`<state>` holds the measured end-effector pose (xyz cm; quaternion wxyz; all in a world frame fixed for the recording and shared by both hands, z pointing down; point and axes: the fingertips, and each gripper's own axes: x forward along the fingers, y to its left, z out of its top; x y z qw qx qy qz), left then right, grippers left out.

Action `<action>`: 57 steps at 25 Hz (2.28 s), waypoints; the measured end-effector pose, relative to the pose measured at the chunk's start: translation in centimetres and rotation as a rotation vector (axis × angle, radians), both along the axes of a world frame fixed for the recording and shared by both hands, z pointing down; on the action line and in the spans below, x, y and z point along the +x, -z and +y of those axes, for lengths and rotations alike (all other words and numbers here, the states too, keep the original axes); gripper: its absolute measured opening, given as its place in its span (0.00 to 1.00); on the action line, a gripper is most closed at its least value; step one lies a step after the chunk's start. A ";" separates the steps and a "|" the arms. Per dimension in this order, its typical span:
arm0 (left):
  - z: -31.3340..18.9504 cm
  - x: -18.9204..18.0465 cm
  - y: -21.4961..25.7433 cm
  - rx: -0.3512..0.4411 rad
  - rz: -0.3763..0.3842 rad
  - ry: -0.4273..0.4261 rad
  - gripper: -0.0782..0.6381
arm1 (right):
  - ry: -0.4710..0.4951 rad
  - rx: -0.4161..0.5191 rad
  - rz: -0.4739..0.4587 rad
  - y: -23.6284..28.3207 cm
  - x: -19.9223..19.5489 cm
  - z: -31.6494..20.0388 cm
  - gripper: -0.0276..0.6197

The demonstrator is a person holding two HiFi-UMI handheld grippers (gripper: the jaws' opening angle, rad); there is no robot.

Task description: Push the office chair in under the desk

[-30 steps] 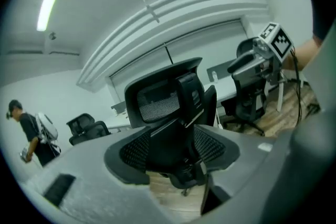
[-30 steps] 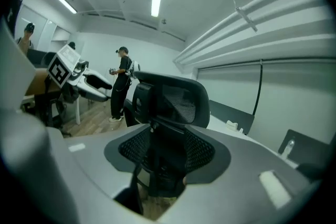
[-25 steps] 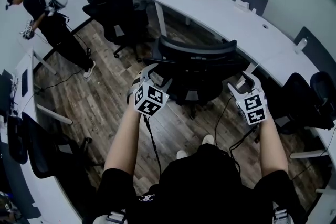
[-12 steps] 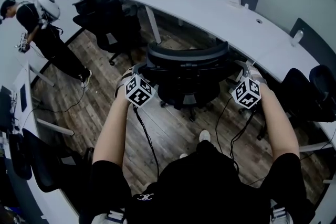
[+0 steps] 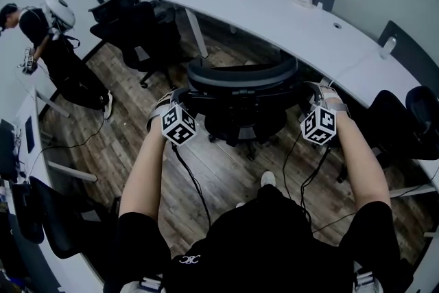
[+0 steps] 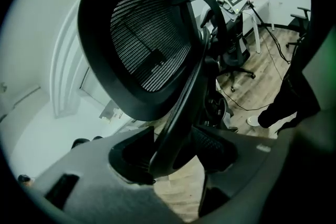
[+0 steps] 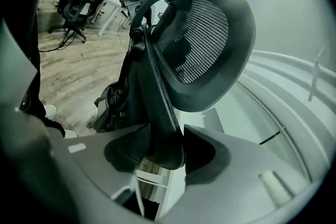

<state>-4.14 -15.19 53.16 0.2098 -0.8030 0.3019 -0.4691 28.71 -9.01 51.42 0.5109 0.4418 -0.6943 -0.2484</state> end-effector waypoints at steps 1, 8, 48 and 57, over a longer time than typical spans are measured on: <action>0.0 0.0 0.0 0.001 -0.002 -0.004 0.43 | -0.006 -0.004 -0.005 0.0 0.1 -0.1 0.36; -0.3 0.0 0.1 -0.005 -0.007 -0.023 0.42 | -0.034 -0.032 -0.042 0.0 0.1 -0.4 0.37; -11.4 -1.3 0.4 0.010 0.043 -0.165 0.42 | -0.114 -0.044 -0.089 0.1 -2.3 -7.7 0.37; -15.3 -3.3 0.5 0.008 0.041 -0.229 0.41 | -0.166 -0.038 -0.099 0.1 -4.8 -9.8 0.37</action>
